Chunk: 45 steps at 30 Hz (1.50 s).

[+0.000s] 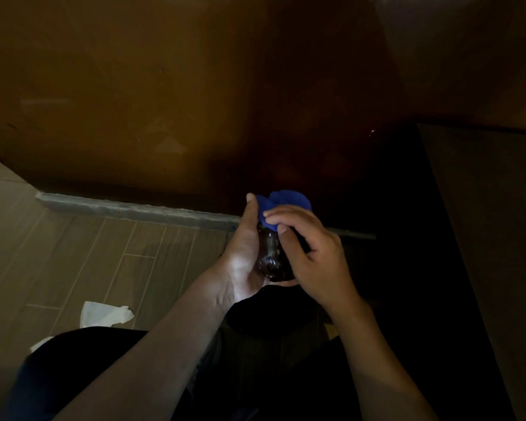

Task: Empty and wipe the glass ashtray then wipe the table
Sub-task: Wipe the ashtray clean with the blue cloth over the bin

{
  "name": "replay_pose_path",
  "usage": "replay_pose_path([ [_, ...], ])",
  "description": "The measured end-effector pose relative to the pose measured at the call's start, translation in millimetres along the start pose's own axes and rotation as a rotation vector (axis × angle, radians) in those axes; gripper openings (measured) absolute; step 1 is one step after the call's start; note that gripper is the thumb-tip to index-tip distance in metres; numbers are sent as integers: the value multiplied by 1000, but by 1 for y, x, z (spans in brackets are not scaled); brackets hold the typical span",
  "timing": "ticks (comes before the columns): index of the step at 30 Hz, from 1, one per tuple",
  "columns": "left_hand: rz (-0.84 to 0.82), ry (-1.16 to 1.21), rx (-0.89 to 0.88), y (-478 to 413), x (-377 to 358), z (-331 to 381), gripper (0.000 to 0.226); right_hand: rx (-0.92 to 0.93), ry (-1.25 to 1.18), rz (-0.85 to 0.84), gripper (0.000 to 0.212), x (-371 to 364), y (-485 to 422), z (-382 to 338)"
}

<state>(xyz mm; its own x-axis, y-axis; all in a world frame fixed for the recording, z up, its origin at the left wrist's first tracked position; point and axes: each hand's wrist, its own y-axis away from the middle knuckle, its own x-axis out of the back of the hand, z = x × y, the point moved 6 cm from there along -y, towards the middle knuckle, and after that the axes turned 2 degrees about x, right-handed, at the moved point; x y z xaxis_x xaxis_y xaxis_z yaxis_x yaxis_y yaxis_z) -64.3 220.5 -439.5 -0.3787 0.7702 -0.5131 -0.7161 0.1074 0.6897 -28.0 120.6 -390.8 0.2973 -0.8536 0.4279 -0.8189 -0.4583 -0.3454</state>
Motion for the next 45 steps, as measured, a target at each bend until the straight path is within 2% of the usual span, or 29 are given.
replay_pose_path([
  [3, -15, -43, -39, 4, -2, 2, 88, -225, 0, -7, 27, -1, -3, 16],
  [6, -14, -3, -72, 7, -4, 6, 80, -481, -178, 124, 28, -2, 4, 36],
  [8, 2, 46, -88, 7, -3, 9, 76, -582, -279, 209, 29, -6, 11, 42],
  [10, 33, 98, -93, 6, 0, 10, 73, -623, -272, 235, 31, -12, 17, 41],
  [15, 72, 217, -56, 8, 7, 14, 74, -628, -179, 265, 33, -12, 29, 33],
  [19, 132, 330, -105, 8, 13, 23, 74, -586, -102, 249, 30, -9, 39, 21],
  [24, 220, 408, -118, 13, 14, 28, 70, -304, -2, 249, 34, -9, 40, -2],
  [30, 156, 374, -64, 10, 10, 21, 83, 39, 234, 194, 22, -15, 30, -20],
  [33, 107, 263, -36, 5, 10, 15, 90, 104, 281, 155, 19, -20, 21, -24],
  [40, 81, 164, -81, 7, 4, 10, 85, 71, 297, 91, 16, -18, -9, -33],
  [45, 79, 86, -135, 14, -1, 13, 82, -175, 287, 34, 13, -12, -38, -33],
])
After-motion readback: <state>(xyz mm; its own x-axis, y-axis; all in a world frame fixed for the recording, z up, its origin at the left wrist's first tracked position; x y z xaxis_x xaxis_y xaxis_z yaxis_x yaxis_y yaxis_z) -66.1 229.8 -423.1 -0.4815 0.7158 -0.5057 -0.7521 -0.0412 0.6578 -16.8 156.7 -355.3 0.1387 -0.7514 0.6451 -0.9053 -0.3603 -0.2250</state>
